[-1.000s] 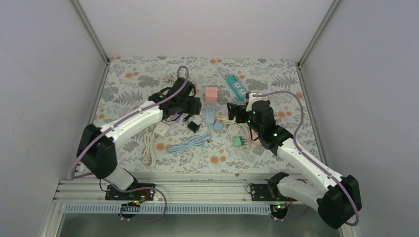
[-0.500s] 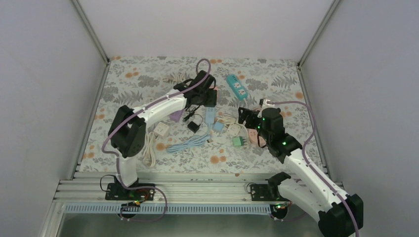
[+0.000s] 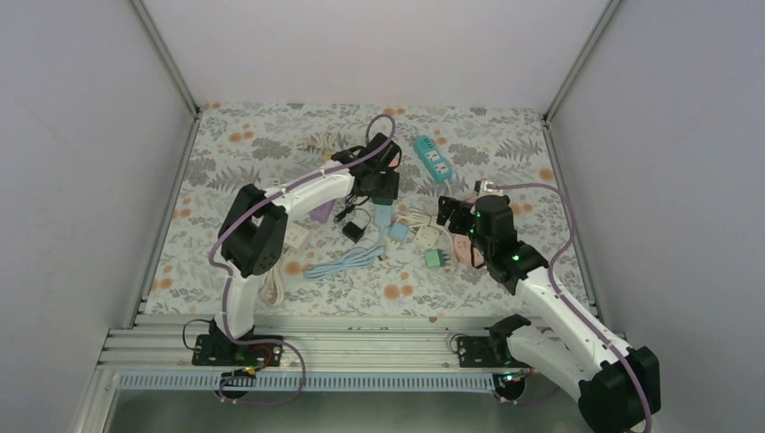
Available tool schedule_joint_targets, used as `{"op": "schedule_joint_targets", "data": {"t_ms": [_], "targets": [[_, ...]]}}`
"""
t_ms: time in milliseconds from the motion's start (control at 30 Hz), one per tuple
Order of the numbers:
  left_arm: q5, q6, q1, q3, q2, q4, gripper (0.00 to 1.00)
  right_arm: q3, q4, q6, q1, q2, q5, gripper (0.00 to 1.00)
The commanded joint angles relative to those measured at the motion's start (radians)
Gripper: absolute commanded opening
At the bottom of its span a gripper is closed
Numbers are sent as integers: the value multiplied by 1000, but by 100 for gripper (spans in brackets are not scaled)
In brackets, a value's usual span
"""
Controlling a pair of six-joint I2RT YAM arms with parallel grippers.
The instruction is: Insert the plug
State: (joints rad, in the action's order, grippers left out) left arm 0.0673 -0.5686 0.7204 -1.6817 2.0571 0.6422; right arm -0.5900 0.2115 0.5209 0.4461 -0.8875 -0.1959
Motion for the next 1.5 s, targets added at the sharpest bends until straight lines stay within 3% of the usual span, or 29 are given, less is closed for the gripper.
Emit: {"op": "schedule_joint_targets", "data": {"t_ms": [0,1100,1467], "targets": [[-5,5,1,-28,4,-2,64,9,-6,-4,-9,1,-45,99],[49,-17,1,-40,63,31,64,34,-7,-7,-10,23,-57,100],[-6,-9,1,-17,73,12,64,36,-6,-3,-11,20,-55,100]]}}
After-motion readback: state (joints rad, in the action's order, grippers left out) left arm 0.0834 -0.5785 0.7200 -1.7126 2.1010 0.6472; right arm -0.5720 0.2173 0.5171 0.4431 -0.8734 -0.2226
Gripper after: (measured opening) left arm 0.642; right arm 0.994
